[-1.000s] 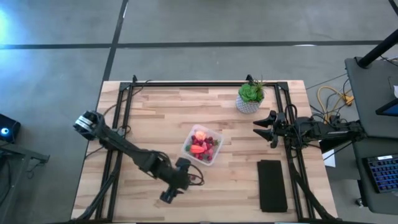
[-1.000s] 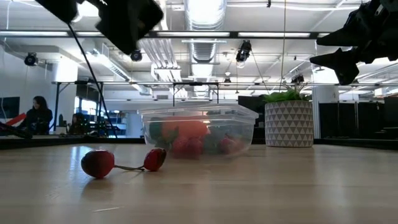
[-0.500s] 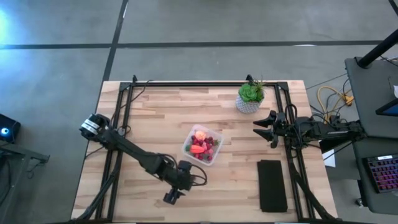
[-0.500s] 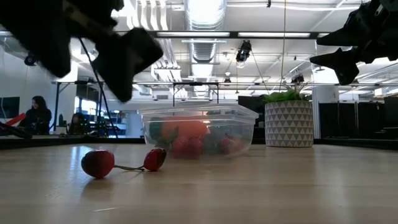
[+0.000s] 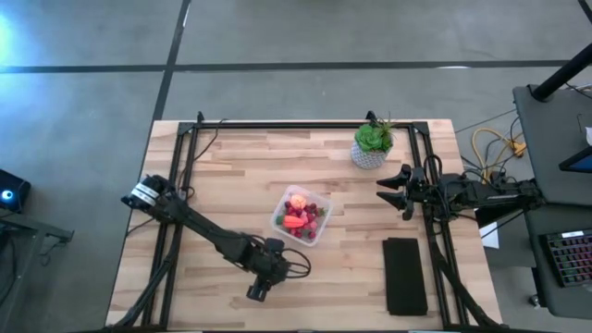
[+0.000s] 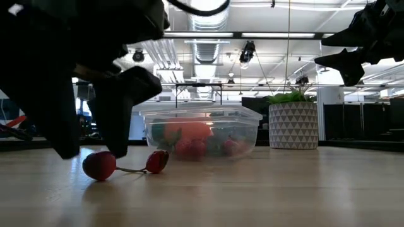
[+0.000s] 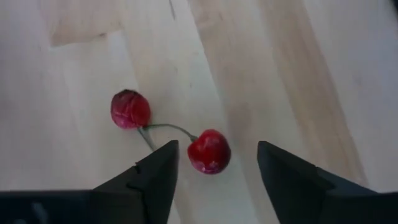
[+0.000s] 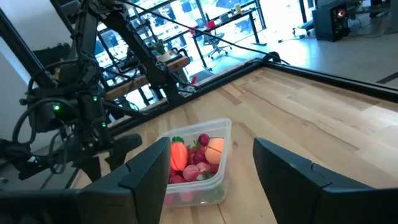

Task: Pick and placing Produce into tupperware
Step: Put the red cherry into the transparent container

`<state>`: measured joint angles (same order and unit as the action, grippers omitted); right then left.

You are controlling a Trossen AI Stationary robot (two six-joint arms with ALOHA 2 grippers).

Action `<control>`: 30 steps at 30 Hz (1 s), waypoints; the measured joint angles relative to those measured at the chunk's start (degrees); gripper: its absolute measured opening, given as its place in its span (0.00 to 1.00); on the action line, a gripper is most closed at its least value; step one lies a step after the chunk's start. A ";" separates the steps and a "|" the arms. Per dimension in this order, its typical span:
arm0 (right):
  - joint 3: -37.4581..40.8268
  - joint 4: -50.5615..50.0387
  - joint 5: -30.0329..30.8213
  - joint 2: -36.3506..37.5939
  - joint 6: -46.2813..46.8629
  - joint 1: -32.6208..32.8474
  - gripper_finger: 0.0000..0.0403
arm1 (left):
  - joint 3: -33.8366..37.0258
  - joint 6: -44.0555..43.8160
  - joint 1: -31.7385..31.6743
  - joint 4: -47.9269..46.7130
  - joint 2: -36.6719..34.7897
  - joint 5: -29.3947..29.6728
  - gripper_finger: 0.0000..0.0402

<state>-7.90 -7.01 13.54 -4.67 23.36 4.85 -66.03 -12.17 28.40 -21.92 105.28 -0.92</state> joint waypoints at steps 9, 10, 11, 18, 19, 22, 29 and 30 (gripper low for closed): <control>0.00 0.00 0.00 0.00 0.01 -0.01 0.55 | -0.26 -0.98 -0.05 0.03 0.43 2.96 0.31; 0.00 0.00 0.00 0.00 0.01 0.01 0.55 | -0.26 -0.98 -0.07 0.05 0.43 2.98 0.30; 0.00 -0.01 0.00 0.00 0.00 0.02 0.55 | -0.26 -0.98 -0.09 -0.01 0.45 3.00 0.28; 0.00 -0.02 0.00 0.00 0.00 0.00 0.55 | -0.26 -0.98 -0.09 0.28 1.05 2.59 0.25; 0.00 0.00 0.00 0.00 0.00 0.01 0.55 | -0.26 -0.98 -0.09 0.33 1.15 2.46 0.25; 0.00 -0.02 0.00 0.00 0.00 -0.01 0.55 | -0.26 -0.98 -0.09 0.31 1.31 2.24 0.25; 0.00 0.00 0.00 0.00 0.00 0.01 0.55 | -0.26 -0.98 -0.09 -0.07 1.37 2.09 0.25; 0.00 0.00 0.00 0.00 0.01 0.01 0.55 | -0.26 -1.00 -0.09 -0.15 1.37 2.09 0.25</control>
<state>-7.90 -7.01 13.54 -4.67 23.37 4.86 -66.28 -13.17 28.32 -22.07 106.65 1.17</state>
